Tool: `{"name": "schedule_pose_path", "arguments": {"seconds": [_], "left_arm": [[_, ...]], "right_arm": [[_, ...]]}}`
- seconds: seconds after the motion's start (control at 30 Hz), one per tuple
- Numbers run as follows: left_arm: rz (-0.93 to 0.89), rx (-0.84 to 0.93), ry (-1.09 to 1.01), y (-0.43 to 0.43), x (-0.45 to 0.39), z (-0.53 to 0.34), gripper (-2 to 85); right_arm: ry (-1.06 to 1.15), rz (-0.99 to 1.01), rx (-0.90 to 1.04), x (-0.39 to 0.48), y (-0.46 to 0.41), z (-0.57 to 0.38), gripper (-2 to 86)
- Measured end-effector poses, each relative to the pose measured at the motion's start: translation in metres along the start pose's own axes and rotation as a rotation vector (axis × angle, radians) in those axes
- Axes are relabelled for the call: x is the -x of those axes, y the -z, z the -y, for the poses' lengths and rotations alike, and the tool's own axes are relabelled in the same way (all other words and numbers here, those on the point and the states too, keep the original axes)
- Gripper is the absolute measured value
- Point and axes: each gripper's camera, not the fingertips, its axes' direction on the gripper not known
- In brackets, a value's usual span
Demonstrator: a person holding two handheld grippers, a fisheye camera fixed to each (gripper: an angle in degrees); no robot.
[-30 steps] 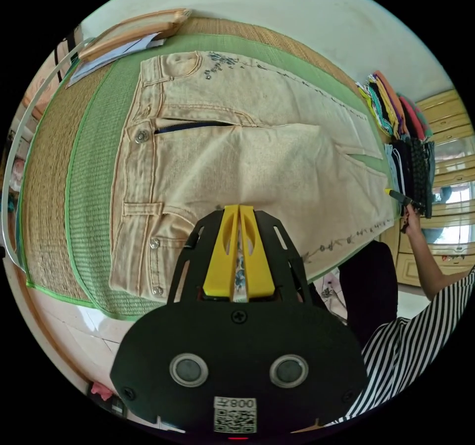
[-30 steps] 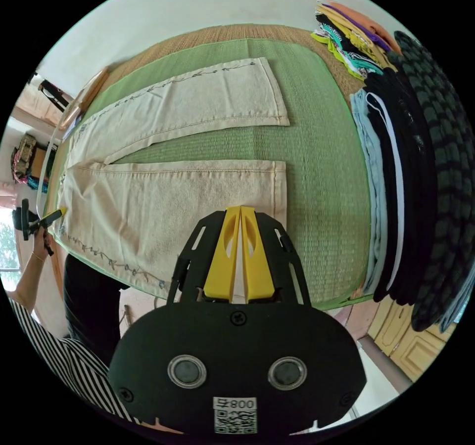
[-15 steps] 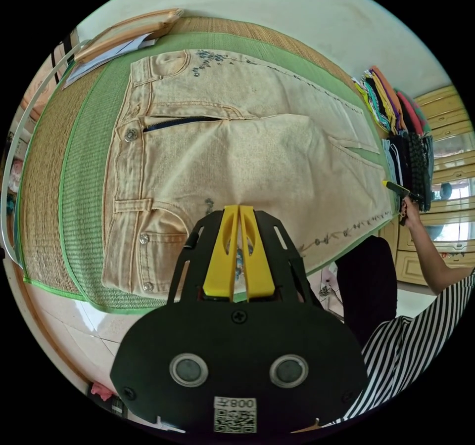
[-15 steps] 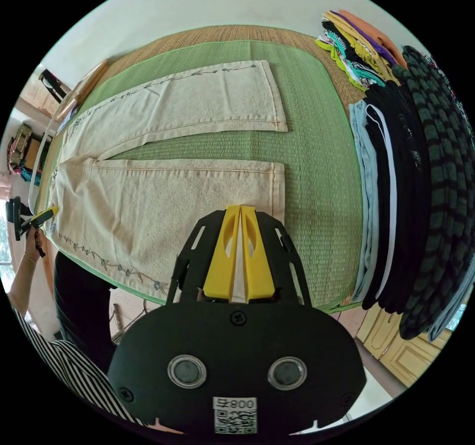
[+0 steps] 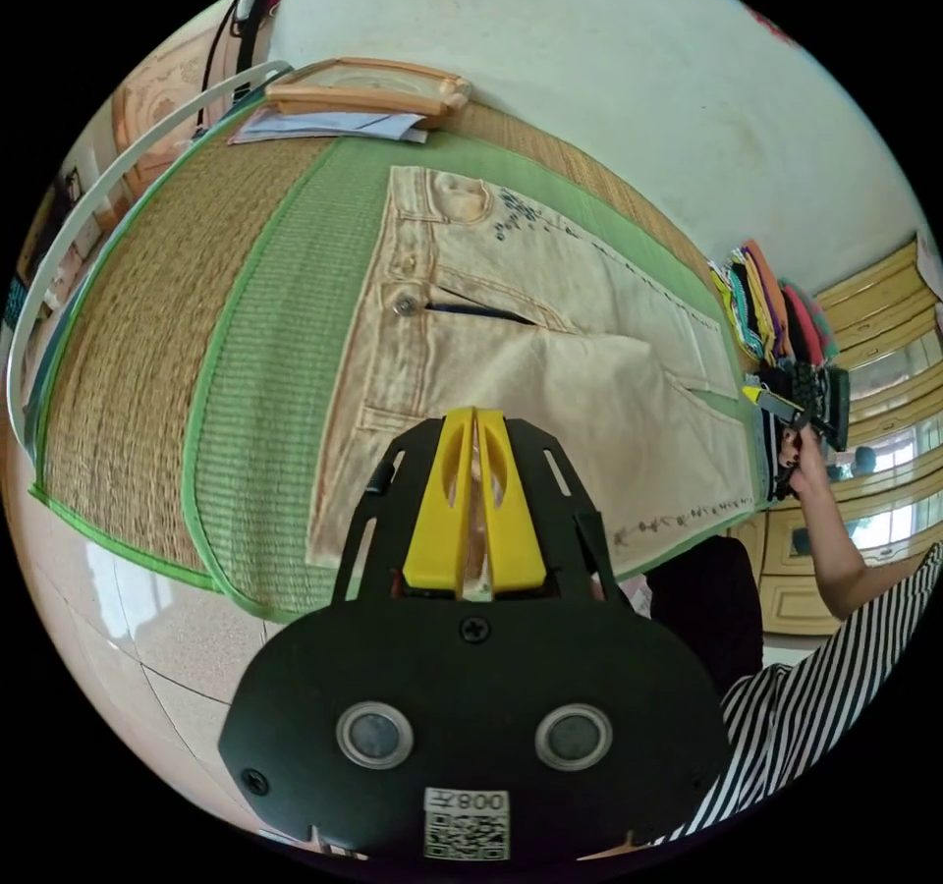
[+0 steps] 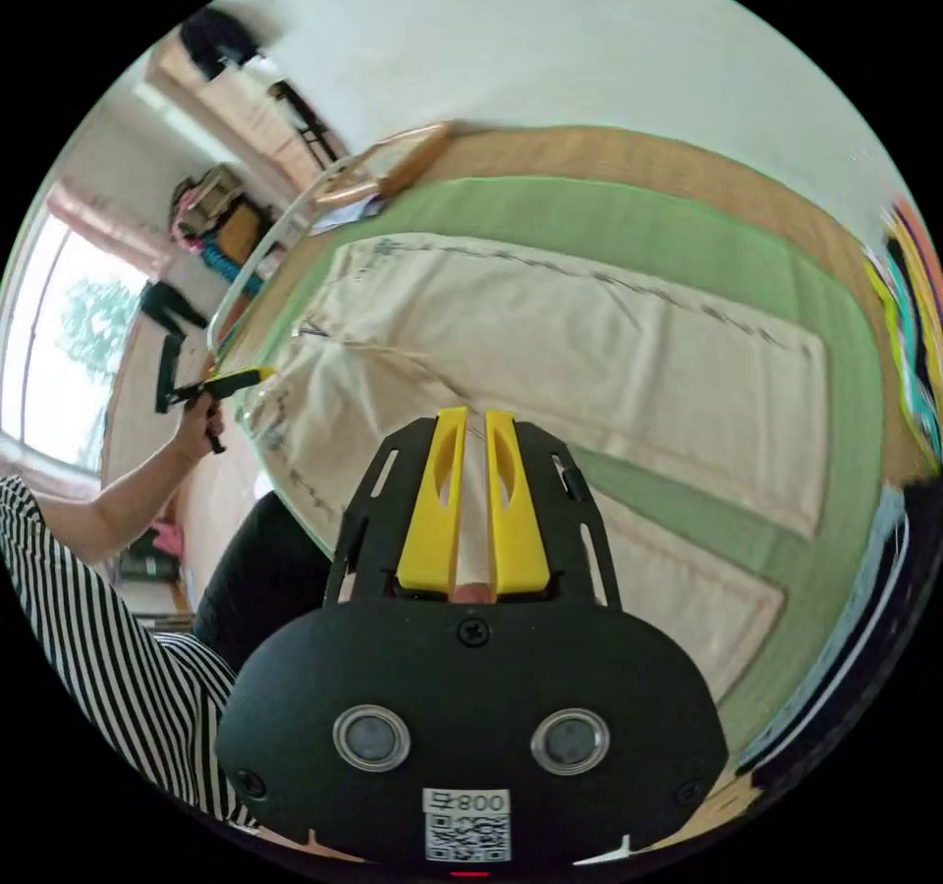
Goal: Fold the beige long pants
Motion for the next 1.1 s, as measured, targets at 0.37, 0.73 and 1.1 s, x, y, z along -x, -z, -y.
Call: {"name": "schedule_pose_path", "arguments": {"seconds": [0.37, 0.73, 1.1], "left_arm": [[0.013, -0.027, 0.034, -0.062, 0.036, 0.025, 0.1], [0.027, -0.134, 0.018, -0.074, 0.044, 0.013, 1.8], [0.074, -0.064, -0.01, -0.104, 0.049, 0.023, 0.8]], "right_arm": [[0.572, 0.016, 0.129, 0.345, -0.202, 0.189, 7.4], [0.706, -0.114, 0.187, 0.45, -0.298, 0.224, 6.0], [0.739, -0.153, 0.173, 0.489, -0.327, 0.244, 1.9]]}}
